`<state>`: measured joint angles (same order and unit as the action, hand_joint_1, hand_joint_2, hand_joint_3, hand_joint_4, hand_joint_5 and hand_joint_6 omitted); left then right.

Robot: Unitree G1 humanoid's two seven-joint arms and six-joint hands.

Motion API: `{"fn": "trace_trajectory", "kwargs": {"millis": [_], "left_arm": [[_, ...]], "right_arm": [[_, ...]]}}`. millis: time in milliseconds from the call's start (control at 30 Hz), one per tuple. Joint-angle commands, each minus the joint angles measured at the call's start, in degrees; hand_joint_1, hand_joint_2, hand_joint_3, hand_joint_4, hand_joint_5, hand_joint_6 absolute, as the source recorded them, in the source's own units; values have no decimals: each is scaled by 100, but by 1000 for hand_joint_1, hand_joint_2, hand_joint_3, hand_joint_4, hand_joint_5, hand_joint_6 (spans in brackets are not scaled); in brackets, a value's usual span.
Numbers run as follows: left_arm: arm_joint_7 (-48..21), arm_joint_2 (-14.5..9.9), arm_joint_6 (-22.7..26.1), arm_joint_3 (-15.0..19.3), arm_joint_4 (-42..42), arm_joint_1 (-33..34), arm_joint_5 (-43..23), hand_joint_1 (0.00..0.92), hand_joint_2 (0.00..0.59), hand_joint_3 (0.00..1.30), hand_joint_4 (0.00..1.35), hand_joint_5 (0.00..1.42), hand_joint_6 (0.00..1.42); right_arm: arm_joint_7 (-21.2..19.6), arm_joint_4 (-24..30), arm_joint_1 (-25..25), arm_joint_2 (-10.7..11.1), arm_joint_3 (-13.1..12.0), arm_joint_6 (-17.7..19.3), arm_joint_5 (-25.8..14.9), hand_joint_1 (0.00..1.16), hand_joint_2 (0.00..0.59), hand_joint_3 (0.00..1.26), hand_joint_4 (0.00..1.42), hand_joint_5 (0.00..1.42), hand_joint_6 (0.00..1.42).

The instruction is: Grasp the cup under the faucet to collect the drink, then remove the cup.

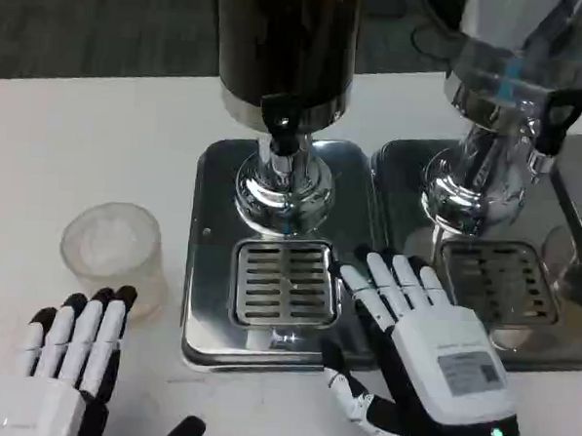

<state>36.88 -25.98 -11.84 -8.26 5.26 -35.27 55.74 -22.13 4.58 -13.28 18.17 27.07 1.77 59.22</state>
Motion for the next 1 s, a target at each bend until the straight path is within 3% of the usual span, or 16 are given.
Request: {"fn": "trace_trajectory", "kwargs": {"millis": [33,633,1000], "left_arm": [[-30,31,46,-29,67,-27,-4,0,162,0,0,0,0],[15,48,78,41,117,-40,-36,0,162,0,0,0,0],[111,-32,-219,781,361,1,-602,0,159,0,0,0,0]], "right_arm": [[-7,-2,5,-20,-36,-24,-40,325,460,123,20,0,0],[4,-99,95,-49,-20,-14,-76,328,460,135,22,0,0],[-57,-29,2,-273,90,-304,89,328,460,136,21,0,0]]}}
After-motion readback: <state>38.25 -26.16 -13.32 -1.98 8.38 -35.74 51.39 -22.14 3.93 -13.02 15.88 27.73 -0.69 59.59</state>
